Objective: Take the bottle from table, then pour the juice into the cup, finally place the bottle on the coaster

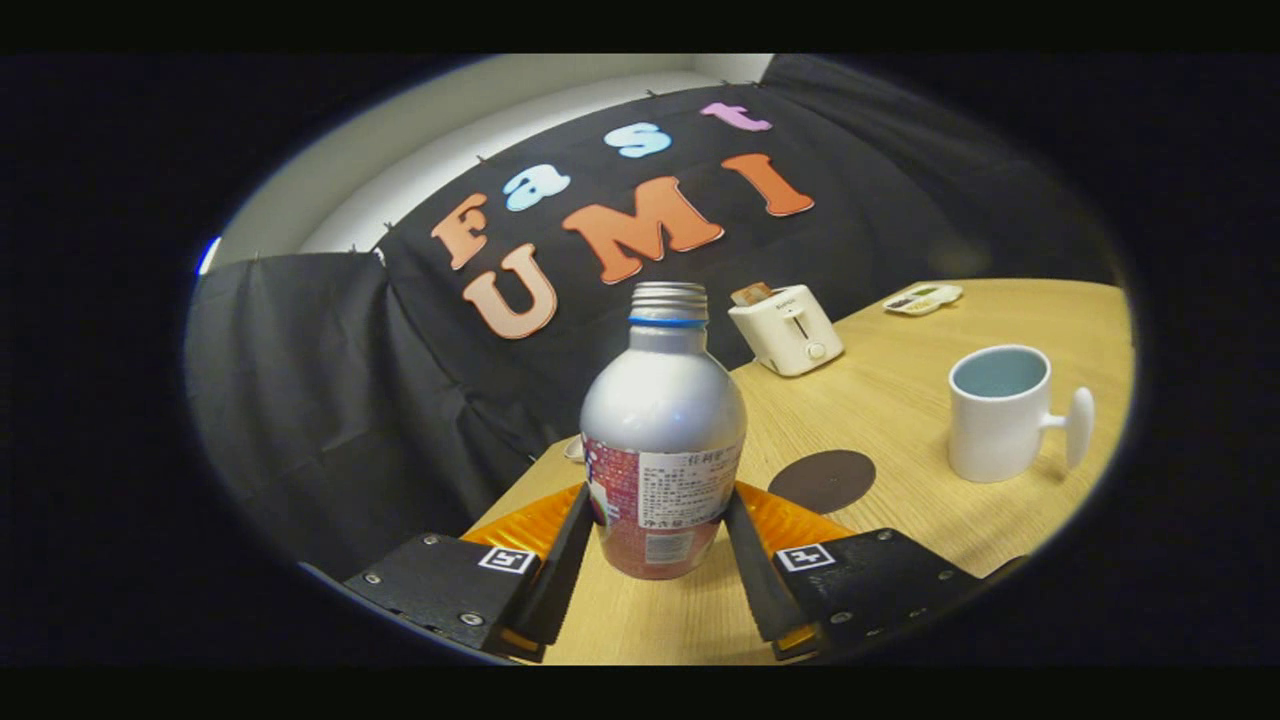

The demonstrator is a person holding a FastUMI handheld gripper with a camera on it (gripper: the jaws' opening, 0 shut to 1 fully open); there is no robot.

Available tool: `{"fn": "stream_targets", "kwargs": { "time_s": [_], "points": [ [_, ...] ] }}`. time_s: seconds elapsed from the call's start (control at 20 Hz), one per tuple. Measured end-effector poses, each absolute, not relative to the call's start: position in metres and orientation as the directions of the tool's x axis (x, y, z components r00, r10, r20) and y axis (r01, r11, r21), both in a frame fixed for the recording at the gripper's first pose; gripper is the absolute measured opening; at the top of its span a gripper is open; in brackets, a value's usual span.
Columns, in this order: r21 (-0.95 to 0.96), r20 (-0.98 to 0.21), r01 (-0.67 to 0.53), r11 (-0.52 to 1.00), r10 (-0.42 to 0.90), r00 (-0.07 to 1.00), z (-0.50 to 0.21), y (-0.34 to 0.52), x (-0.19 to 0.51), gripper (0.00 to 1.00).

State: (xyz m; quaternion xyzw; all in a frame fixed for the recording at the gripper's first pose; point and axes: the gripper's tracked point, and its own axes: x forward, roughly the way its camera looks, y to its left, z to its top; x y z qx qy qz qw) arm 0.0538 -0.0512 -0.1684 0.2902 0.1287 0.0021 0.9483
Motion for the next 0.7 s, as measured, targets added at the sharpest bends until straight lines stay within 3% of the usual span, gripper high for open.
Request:
{"fn": "stream_targets", "kwargs": {
  "time_s": [0.7],
  "points": [
    [0.867, -0.212, 0.160, 0.471, 0.060, 0.975, -0.164, -0.083, 0.063, 0.72]
  ]
}}
